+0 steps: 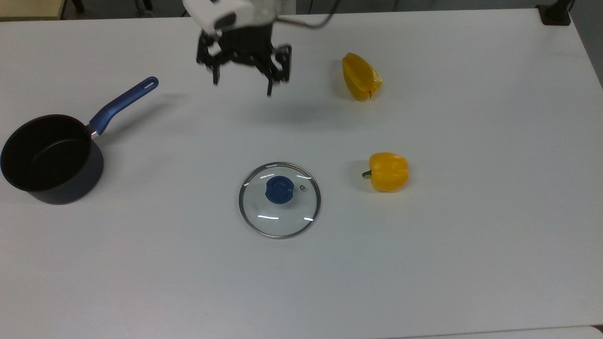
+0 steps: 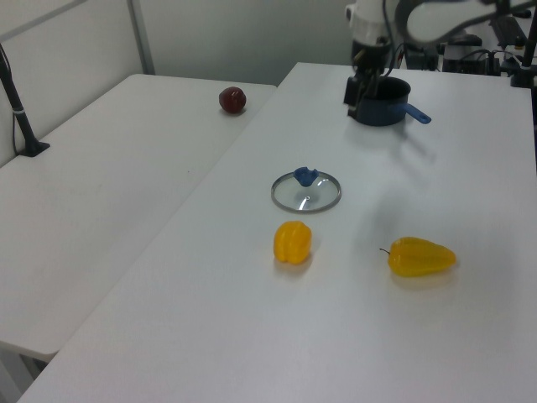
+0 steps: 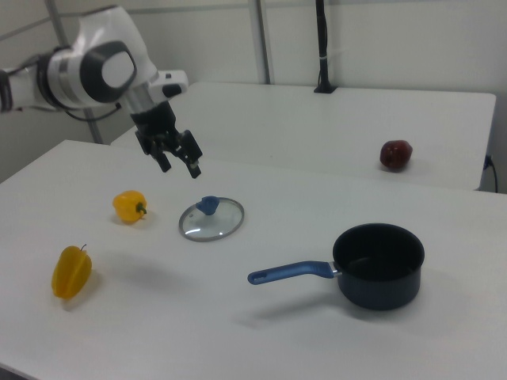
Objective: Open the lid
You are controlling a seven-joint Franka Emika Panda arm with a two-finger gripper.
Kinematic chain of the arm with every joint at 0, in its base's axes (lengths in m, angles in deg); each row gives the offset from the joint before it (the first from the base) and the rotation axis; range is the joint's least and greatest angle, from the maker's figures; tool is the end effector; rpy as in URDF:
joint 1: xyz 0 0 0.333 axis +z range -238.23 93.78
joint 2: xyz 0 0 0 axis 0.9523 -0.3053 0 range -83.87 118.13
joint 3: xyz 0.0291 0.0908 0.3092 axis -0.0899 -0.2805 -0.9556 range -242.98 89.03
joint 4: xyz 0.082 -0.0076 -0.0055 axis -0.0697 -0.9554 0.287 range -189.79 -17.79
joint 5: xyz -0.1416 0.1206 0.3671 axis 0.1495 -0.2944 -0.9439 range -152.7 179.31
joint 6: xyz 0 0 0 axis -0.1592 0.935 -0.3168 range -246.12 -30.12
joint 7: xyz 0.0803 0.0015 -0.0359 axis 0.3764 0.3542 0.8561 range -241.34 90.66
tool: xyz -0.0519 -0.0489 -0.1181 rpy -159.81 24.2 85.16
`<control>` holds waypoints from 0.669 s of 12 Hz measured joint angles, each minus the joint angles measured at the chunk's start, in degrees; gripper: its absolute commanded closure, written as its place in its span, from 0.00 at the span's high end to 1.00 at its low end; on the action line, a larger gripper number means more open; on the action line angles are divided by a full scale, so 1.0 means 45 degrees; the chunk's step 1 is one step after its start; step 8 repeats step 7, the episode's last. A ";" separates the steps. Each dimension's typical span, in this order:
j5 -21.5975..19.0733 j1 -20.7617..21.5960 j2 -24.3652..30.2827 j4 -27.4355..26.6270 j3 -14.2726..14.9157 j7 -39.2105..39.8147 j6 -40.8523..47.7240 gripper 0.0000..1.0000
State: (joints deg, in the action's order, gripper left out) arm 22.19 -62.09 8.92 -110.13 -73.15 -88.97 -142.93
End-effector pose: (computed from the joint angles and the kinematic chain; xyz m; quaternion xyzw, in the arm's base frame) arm 0.6413 0.0580 0.4957 0.9942 -0.0389 0.0757 0.0662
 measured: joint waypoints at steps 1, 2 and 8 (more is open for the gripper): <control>-0.0442 -0.0229 0.0628 -0.0003 0.0027 0.0642 0.1010 1.00; -0.0661 -0.0394 0.1183 -0.0015 0.0065 0.0973 0.1966 1.00; -0.0724 -0.0929 0.2379 -0.0112 0.0196 0.1673 0.4272 1.00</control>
